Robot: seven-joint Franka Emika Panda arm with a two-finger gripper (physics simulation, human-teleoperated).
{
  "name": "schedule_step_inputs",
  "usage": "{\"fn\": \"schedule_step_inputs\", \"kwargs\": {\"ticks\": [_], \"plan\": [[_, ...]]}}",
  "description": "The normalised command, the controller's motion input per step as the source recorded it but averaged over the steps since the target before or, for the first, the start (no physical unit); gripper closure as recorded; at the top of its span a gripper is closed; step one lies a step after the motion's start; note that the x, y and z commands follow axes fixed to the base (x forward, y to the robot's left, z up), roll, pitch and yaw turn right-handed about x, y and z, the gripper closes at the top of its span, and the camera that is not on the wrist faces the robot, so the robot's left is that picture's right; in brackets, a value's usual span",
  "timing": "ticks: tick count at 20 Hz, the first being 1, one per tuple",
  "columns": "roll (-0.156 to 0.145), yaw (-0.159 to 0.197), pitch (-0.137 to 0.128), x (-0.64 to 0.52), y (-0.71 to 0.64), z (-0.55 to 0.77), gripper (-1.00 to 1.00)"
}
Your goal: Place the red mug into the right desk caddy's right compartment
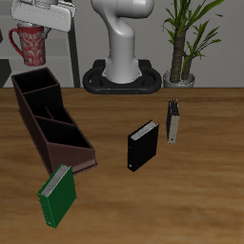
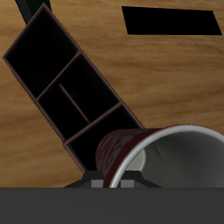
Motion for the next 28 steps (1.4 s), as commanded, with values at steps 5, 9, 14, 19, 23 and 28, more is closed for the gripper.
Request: {"fn": "schedule_step_inputs", "kwargs": {"ticks": [5,9,14,19,23,28], "plan": [[-0.015,-0.021,0.015,0.07,-0.1,-0.2,1.0],[-0.026,-0.016,0.001,0.02,-0.06,-0.24,1.0],[-0.019,0.006,-0.028,-0.04,-0.03,-0.08,1.0],[-0.004,-0.016,0.004,0.05,0.0,-0.17,1.0],[0.004,0.001,0.018,0.11,-0.02,-0.27,1.0],[0.001,-0.044,0.025,0.1,0.0,-0.26,1.0]]}}
